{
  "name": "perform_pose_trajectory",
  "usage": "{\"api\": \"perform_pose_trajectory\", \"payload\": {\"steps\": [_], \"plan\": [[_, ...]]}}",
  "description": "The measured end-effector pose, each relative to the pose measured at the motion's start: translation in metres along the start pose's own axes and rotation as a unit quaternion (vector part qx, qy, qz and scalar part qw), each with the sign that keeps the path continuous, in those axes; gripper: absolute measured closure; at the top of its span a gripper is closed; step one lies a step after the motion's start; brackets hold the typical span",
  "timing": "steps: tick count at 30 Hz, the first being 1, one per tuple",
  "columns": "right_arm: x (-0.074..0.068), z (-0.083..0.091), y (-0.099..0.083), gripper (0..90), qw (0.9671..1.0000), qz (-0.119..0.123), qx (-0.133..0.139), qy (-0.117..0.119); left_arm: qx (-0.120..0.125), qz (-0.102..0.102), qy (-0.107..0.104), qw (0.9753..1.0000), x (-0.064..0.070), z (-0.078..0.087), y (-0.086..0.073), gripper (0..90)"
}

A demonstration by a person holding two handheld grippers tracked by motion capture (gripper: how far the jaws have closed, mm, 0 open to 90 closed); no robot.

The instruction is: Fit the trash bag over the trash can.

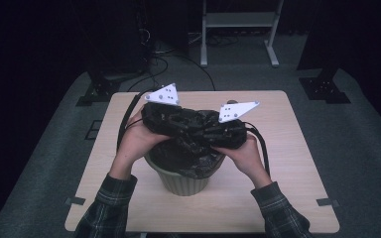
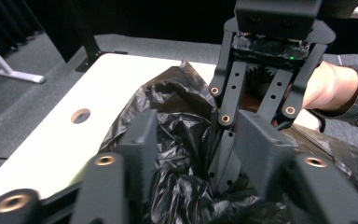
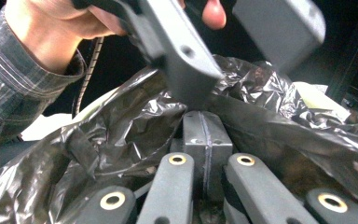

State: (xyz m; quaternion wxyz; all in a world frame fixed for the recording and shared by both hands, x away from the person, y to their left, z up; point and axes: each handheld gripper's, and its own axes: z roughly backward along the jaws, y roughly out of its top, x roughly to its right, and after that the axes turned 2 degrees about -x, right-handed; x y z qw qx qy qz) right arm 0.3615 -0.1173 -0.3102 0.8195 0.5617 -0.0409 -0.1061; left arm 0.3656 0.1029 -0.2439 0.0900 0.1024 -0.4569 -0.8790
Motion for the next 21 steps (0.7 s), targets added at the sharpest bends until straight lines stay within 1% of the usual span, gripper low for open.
{"api": "perform_pose_trajectory", "payload": {"steps": [2,5,6,7,8,10,11,12,13,16,18,19,20,21], "plan": [[-0.001,0.002,0.0,90.0,1.0,0.0,0.001,0.001,-0.008,0.001,-0.007,0.9999,-0.001,-0.006,0.001,57.8],[-0.002,0.004,-0.002,90.0,1.0,0.001,0.001,0.001,-0.014,0.002,-0.015,0.9998,-0.002,-0.012,0.002,66.4],[-0.002,0.005,-0.002,90.0,1.0,0.0,0.002,0.002,-0.017,0.004,-0.02,0.9996,-0.002,-0.013,0.002,72.5],[-0.002,0.006,-0.003,90.0,1.0,0.001,0.002,0.002,-0.022,0.011,-0.028,0.9993,-0.003,-0.015,0.002,78.6],[-0.003,0.007,-0.003,90.0,1.0,0.002,0.003,0.002,-0.022,0.012,-0.028,0.9993,-0.004,-0.015,0.002,88.5],[-0.004,0.008,-0.003,90.0,1.0,0.004,0.004,0.001,-0.023,0.023,-0.025,0.9992,-0.006,-0.016,0.003,90.0],[-0.005,0.01,-0.004,90.0,1.0,0.004,0.004,0.001,-0.023,0.024,-0.021,0.9992,-0.007,-0.015,0.003,90.0],[-0.005,0.011,-0.004,90.0,1.0,0.004,0.005,0.0,-0.021,0.024,-0.016,0.9994,-0.008,-0.014,0.003,90.0],[-0.006,0.012,-0.005,90.0,1.0,0.004,0.005,0.0,-0.015,0.025,-0.007,0.9995,-0.009,-0.011,0.002,90.0],[-0.008,0.02,-0.008,90.0,1.0,0.005,0.003,-0.004,0.001,0.04,0.023,0.9989,-0.016,0.004,-0.003,90.0],[-0.008,0.03,-0.013,90.0,0.9999,0.002,0.005,-0.011,0.011,0.052,0.035,0.998,-0.021,0.016,-0.008,90.0],[-0.007,0.033,-0.015,90.0,0.9999,0.001,0.006,-0.014,0.019,0.061,0.036,0.9973,-0.024,0.024,-0.011,90.0],[-0.007,0.039,-0.017,90.0,0.9998,-0.003,0.008,-0.02,0.025,0.064,0.033,0.9971,-0.025,0.027,-0.013,90.0],[-0.007,0.043,-0.018,90.0,0.9996,-0.006,0.011,-0.023,0.028,0.066,0.035,0.9968,-0.025,0.031,-0.015,90.0]]}}
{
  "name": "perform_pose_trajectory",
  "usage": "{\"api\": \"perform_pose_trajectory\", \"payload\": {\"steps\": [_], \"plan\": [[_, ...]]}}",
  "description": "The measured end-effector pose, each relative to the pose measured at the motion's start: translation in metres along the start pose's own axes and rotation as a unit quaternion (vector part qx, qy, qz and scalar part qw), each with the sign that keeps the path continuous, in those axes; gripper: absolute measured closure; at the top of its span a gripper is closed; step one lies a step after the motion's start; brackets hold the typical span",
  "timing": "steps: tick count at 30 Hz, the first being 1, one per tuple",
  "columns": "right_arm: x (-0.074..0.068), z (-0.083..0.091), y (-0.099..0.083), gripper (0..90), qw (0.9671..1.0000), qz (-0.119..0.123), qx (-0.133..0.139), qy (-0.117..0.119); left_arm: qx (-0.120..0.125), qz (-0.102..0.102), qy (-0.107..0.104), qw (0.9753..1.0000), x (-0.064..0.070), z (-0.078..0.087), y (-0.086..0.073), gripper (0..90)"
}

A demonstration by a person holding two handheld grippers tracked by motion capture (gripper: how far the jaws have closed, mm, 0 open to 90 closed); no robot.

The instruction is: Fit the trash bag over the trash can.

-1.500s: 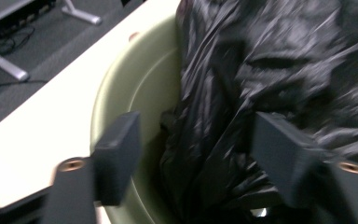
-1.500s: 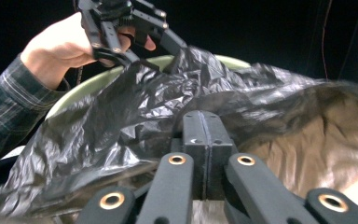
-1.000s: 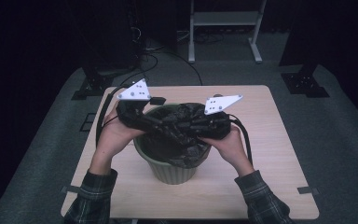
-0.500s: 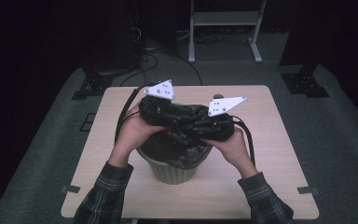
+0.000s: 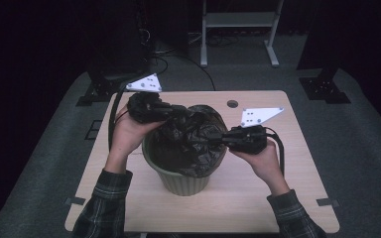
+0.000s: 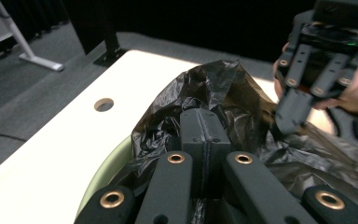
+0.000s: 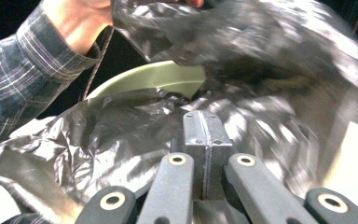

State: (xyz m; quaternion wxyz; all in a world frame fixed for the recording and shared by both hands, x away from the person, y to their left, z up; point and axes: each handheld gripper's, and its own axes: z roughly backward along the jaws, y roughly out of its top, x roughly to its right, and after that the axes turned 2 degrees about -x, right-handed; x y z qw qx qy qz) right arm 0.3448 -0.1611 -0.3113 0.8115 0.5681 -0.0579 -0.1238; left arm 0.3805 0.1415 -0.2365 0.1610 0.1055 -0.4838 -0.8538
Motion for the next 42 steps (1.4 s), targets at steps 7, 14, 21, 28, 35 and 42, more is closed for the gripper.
{"api": "perform_pose_trajectory", "payload": {"steps": [7,14,21,28,35,42], "plan": [[0.002,0.008,0.01,56.0,0.9979,-0.043,0.045,-0.017,0.002,-0.002,-0.011,0.9999,0.006,-0.006,-0.005,90.0],[0.008,-0.003,0.009,42.6,0.9955,-0.077,0.039,-0.04,0.0,-0.004,-0.028,0.9996,0.011,-0.02,-0.009,90.0],[0.007,-0.006,0.009,90.0,0.994,-0.066,0.028,-0.082,0.002,-0.004,-0.021,0.9998,0.011,-0.021,-0.012,90.0],[0.006,0.008,0.003,90.0,0.9941,-0.052,0.023,-0.092,0.024,0.033,0.051,0.9978,-0.012,0.02,-0.028,90.0],[0.008,0.025,0.001,90.0,0.993,-0.047,0.02,-0.107,0.037,0.061,0.092,0.9932,-0.018,0.055,-0.057,90.0],[0.007,0.036,-0.005,90.0,0.993,-0.04,0.009,-0.111,0.032,0.084,0.129,0.9876,-0.01,0.087,-0.093,90.0]]}}
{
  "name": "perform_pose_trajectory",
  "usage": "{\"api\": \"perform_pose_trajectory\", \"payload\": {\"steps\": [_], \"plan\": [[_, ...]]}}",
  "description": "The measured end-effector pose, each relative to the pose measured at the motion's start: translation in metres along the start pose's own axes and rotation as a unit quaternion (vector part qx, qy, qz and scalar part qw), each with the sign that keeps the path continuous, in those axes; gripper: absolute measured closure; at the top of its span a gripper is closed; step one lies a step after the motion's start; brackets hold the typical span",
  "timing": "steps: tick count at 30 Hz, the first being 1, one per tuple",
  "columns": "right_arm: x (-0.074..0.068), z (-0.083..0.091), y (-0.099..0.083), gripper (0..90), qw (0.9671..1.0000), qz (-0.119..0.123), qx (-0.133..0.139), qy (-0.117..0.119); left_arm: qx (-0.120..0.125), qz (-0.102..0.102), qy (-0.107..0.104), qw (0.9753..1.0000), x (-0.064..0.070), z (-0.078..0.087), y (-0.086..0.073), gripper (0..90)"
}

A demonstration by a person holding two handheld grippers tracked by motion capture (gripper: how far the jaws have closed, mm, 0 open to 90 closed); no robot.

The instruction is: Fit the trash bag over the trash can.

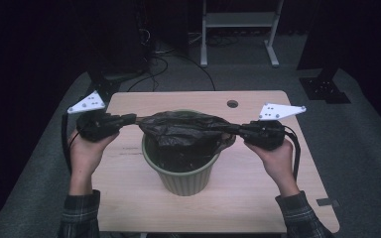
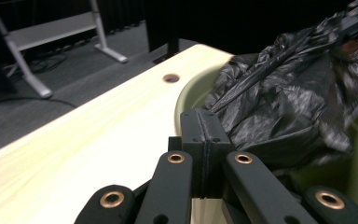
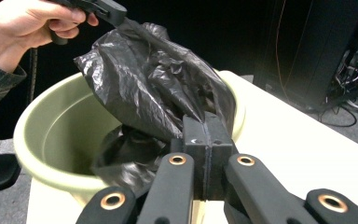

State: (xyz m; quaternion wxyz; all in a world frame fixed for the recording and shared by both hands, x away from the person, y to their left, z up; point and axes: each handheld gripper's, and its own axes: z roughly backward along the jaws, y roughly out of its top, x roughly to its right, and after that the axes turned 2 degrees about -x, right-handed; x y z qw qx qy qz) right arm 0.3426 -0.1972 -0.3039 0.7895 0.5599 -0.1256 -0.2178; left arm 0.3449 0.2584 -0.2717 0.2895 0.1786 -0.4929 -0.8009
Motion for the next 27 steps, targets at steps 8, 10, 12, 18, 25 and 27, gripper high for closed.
{"api": "perform_pose_trajectory", "payload": {"steps": [8,10,12,18,25,27], "plan": [[-0.005,0.0,-0.011,90.0,0.9989,0.008,-0.024,0.039,0.01,-0.005,-0.004,0.9999,0.01,0.003,-0.012,56.3],[-0.007,-0.001,-0.01,90.0,0.9987,0.012,-0.026,0.043,0.026,-0.008,-0.015,0.9995,0.012,0.002,-0.002,49.0],[-0.007,-0.001,-0.008,90.0,0.9984,0.013,-0.028,0.047,0.033,-0.018,-0.014,0.9992,0.016,-0.001,0.011,40.0],[-0.007,-0.005,-0.006,90.0,0.9981,0.017,-0.032,0.05,0.036,-0.055,-0.016,0.9977,0.026,-0.02,0.043,28.5],[-0.008,-0.008,-0.006,90.0,0.9978,0.015,-0.03,0.056,0.005,-0.099,-0.051,0.9938,0.043,-0.069,0.071,28.7],[-0.008,-0.008,-0.006,90.0,0.9978,0.016,-0.03,0.057,-0.005,-0.104,-0.053,0.9932,0.046,-0.081,0.074,30.4]]}}
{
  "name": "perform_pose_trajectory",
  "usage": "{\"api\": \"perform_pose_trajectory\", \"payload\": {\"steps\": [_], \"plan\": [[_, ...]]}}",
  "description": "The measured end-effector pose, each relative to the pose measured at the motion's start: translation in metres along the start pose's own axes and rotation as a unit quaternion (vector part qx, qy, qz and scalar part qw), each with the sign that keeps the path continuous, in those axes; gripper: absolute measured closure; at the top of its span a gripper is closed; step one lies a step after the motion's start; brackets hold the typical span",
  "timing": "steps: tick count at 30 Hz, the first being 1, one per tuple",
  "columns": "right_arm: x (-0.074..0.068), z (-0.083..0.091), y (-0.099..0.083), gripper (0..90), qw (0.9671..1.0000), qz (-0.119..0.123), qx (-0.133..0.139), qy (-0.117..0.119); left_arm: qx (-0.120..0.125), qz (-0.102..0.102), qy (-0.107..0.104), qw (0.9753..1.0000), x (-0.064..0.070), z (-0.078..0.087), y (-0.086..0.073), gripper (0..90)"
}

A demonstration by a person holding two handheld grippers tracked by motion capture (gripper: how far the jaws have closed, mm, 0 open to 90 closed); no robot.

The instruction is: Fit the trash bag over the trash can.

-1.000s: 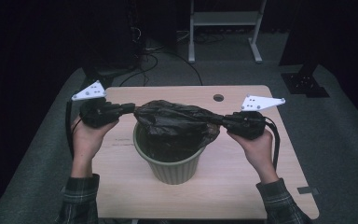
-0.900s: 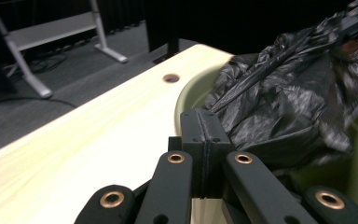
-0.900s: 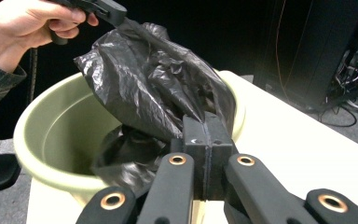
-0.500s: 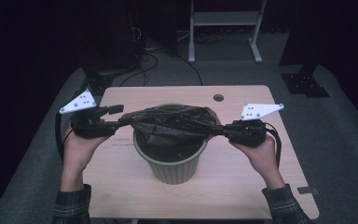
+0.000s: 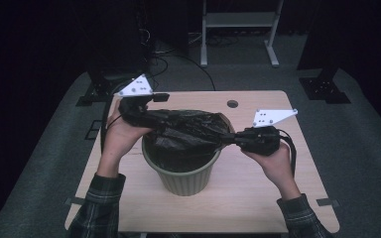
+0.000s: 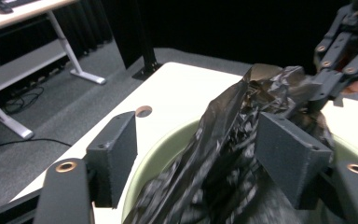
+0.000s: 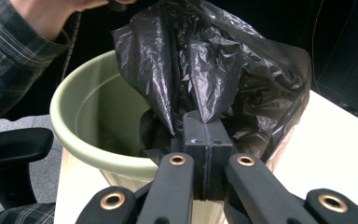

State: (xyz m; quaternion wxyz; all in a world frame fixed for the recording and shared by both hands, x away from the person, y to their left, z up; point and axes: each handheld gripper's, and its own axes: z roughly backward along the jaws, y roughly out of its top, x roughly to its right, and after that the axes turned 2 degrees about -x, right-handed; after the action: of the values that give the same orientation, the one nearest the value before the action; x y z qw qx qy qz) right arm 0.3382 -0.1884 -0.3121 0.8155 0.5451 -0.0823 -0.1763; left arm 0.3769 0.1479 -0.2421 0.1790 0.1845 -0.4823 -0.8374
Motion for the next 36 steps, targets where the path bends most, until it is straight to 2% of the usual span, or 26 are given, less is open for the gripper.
{"api": "perform_pose_trajectory", "payload": {"steps": [4,6,10,12,14,15,17,19,20,23,25,30,36], "plan": [[0.0,0.0,0.0,90.0,1.0,0.001,0.0,0.003,-0.023,-0.008,-0.01,0.9996,0.0,-0.023,0.001,33.7],[0.0,0.0,0.0,90.0,1.0,0.004,0.002,0.004,-0.031,-0.006,-0.02,0.9993,-0.001,-0.03,0.0,43.0],[-0.001,0.002,0.0,90.0,1.0,0.005,0.003,0.006,-0.067,-0.011,-0.023,0.9974,-0.002,-0.036,-0.002,63.1],[-0.001,0.003,0.0,90.0,0.9999,0.006,0.006,0.007,-0.084,-0.012,-0.032,0.9959,-0.004,-0.037,-0.003,78.4],[-0.002,0.004,0.001,90.0,0.9999,0.006,0.007,0.008,-0.087,-0.003,-0.03,0.9957,-0.006,-0.035,-0.004,89.1],[-0.002,0.004,0.001,90.0,0.9999,0.006,0.007,0.01,-0.084,0.017,-0.028,0.9959,-0.009,-0.032,-0.004,89.8],[-0.003,0.006,0.0,90.0,0.9998,0.006,0.011,0.013,-0.082,0.027,-0.006,0.9962,-0.015,-0.024,-0.005,89.9],[-0.003,0.009,0.0,90.0,0.9998,0.008,0.01,0.012,-0.077,0.044,0.006,0.996,-0.021,-0.014,-0.007,89.9],[-0.004,0.011,0.0,90.0,0.9999,0.007,0.01,0.012,-0.075,0.057,0.021,0.9953,-0.027,-0.005,-0.009,90.0],[-0.003,0.018,-0.001,90.0,0.9999,0.005,0.012,0.011,-0.074,0.071,0.038,0.994,-0.036,0.009,-0.015,89.9],[-0.001,0.023,-0.004,90.0,0.9999,-0.002,0.007,0.011,-0.081,0.082,0.049,0.9921,-0.043,0.018,-0.023,89.9],[-0.001,0.037,-0.023,90.0,0.9998,-0.015,-0.006,0.014,-0.089,0.112,0.062,0.9877,-0.059,0.029,-0.049,89.9],[-0.007,0.041,-0.048,90.0,0.9987,-0.031,-0.03,0.026,-0.107,0.14,0.057,0.9827,-0.064,0.031,-0.08,89.8]]}}
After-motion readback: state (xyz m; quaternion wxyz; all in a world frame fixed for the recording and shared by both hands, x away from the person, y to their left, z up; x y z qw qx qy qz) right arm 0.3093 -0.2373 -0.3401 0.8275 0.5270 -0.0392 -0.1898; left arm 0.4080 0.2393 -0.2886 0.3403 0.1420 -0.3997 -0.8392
